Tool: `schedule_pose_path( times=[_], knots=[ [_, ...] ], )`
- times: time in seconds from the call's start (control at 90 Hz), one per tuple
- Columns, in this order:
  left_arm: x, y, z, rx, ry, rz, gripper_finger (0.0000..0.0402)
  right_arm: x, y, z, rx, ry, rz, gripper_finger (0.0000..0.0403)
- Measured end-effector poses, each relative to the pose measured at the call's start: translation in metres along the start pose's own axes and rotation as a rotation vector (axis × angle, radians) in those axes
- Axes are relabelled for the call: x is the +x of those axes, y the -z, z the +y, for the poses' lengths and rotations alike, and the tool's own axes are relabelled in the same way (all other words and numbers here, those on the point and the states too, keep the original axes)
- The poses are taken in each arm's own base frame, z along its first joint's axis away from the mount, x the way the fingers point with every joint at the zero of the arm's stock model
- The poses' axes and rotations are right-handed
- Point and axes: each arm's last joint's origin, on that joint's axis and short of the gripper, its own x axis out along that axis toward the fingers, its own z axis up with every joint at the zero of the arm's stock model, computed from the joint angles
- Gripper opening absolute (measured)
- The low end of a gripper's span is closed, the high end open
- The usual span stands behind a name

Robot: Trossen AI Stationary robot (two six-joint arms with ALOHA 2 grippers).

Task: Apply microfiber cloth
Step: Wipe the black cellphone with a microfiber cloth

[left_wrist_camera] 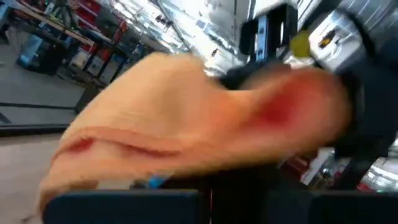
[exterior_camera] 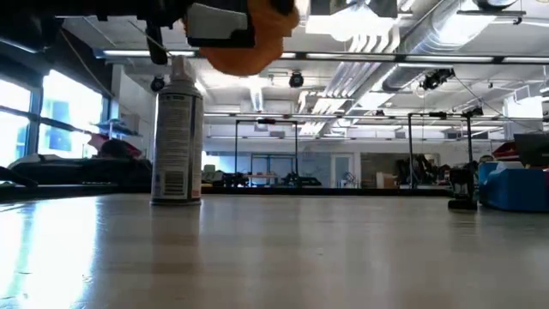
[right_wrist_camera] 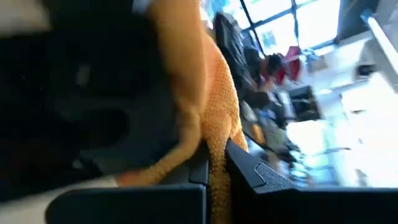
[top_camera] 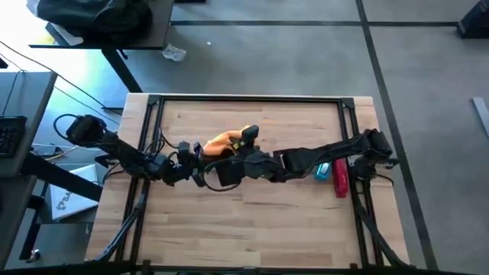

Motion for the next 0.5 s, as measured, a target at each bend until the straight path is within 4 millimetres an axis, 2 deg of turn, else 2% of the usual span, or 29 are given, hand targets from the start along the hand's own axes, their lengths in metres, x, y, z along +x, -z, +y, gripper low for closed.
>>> schedule_pose_path(
  times=[0.111, 0.233, 0.411, 0.5],
  knots=[
    [0.0, 0.001, 0.0, 0.005, -0.007, 0.003, 0.0015, -0.011, -0.001, -0.013, -0.042, 0.074, 0.046, 0.0],
    [0.0, 0.0, 0.001, 0.005, -0.011, 0.001, 0.0015, -0.028, -0.001, -0.031, 0.035, 0.093, 0.008, 0.0],
    [0.0, 0.0, 0.001, 0.005, -0.014, 0.0, 0.0015, -0.034, -0.004, -0.029, 0.219, -0.063, -0.143, 0.0],
    [0.0, 0.0, 0.001, 0.006, -0.015, 0.0, 0.0015, -0.029, -0.004, -0.022, 0.268, -0.148, -0.174, 0.0]
  ],
)
